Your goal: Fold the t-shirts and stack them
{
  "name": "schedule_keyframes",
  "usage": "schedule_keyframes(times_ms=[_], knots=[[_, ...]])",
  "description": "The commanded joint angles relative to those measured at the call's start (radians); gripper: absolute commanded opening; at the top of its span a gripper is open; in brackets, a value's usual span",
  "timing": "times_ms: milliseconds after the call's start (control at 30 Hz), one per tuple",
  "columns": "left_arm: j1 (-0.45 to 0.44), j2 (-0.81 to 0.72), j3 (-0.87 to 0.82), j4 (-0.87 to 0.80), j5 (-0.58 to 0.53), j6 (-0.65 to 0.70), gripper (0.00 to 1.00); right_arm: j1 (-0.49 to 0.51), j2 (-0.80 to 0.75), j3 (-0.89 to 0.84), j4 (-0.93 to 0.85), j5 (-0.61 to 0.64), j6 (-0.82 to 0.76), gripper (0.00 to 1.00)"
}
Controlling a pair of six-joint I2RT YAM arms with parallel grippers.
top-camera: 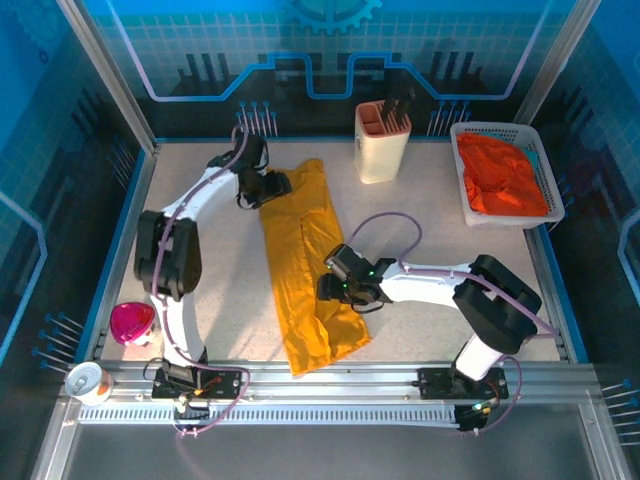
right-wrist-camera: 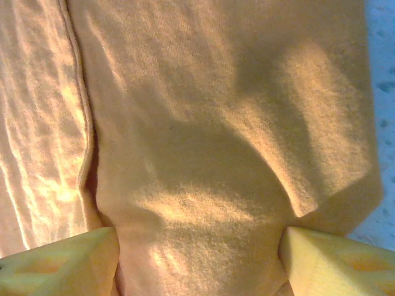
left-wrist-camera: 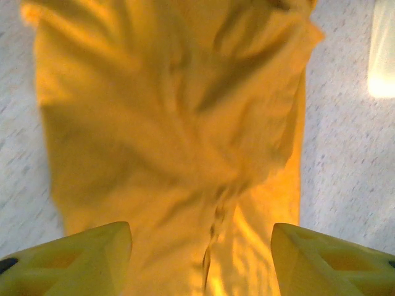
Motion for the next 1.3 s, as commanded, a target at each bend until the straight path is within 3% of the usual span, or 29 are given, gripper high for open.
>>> schedule_keyframes(times_ms=[0, 133, 167, 300, 500, 833, 1100, 1267], knots=[[0.001, 0.101, 0.122, -0.05, 0.04, 0.012, 0.62, 0.015, -0.012, -0.059, -0.181, 0.072, 0.064, 0.76], [0.001, 0.218, 0.255, -0.115, 0.025, 0.005, 0.61, 0.01, -0.077, -0.03, -0.216, 0.105, 0.003, 0.84], [0.001, 0.238, 0.273, -0.12, 0.029, 0.0, 0.61, 0.01, -0.09, -0.022, -0.232, 0.116, -0.004, 0.94], [0.001, 0.307, 0.327, -0.123, 0.036, -0.025, 0.61, 0.003, -0.141, -0.016, -0.25, 0.118, -0.071, 1.0], [0.003, 0.443, 0.5, -0.197, 0.036, -0.03, 0.61, -0.009, -0.214, -0.028, -0.286, 0.139, -0.129, 1.0], [0.04, 0.732, 0.982, -0.343, 0.042, -0.058, 0.58, -0.077, -0.27, -0.083, -0.19, 0.027, -0.148, 1.0], [0.068, 0.665, 0.987, -0.19, 0.06, 0.009, 0.64, -0.077, -0.204, -0.036, -0.161, -0.076, -0.22, 1.0], [0.089, 0.549, 0.954, -0.212, 0.058, 0.061, 0.65, -0.049, -0.189, -0.069, -0.132, -0.126, -0.212, 0.99]])
